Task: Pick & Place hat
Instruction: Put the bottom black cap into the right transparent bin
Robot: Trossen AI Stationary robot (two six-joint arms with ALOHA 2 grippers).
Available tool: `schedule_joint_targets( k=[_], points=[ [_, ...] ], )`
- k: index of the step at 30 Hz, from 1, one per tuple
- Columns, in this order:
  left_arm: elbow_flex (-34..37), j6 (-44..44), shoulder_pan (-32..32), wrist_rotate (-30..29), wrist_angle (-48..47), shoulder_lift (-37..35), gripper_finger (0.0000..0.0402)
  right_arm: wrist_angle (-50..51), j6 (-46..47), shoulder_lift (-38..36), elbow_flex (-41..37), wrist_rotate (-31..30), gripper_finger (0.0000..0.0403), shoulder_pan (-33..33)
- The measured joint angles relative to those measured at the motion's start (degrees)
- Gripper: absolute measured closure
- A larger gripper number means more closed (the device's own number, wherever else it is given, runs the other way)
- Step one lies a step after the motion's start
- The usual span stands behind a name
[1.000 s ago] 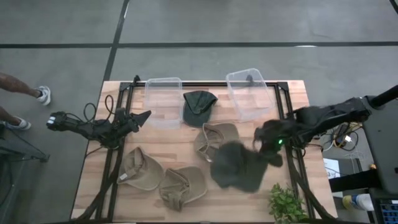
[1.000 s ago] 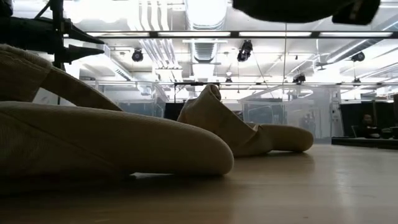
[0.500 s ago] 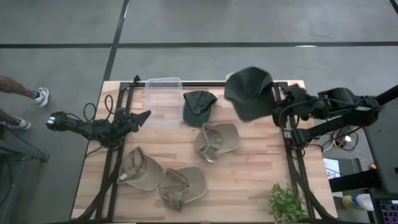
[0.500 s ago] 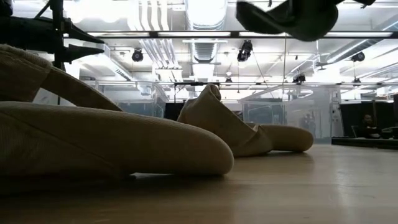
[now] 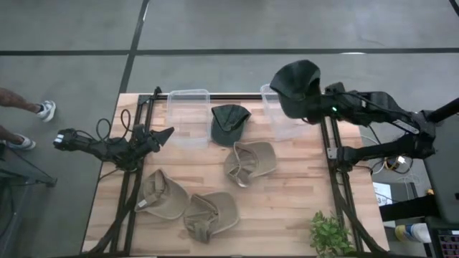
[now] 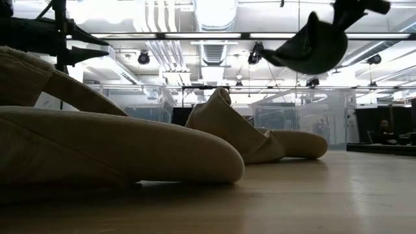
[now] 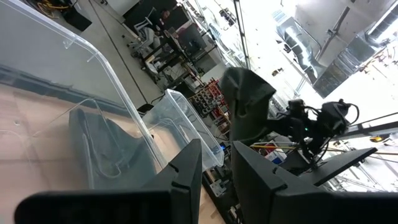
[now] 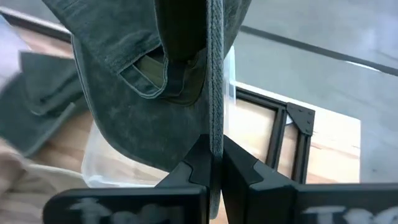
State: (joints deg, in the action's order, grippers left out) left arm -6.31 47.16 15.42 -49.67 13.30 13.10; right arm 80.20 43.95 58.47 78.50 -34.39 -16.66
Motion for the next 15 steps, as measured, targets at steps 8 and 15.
schedule_joint_targets(
  k=[8,15],
  points=[
    [0.00,0.00,0.00,-0.08,0.01,0.00,0.0321,-3.67,-8.36,9.11,-0.08,8.58,0.0390,-10.10],
    [0.00,0.59,-0.02,-1.33,0.74,0.00,0.0321,-4.31,-11.63,15.16,-0.09,11.91,0.0390,-15.46]
  ],
)
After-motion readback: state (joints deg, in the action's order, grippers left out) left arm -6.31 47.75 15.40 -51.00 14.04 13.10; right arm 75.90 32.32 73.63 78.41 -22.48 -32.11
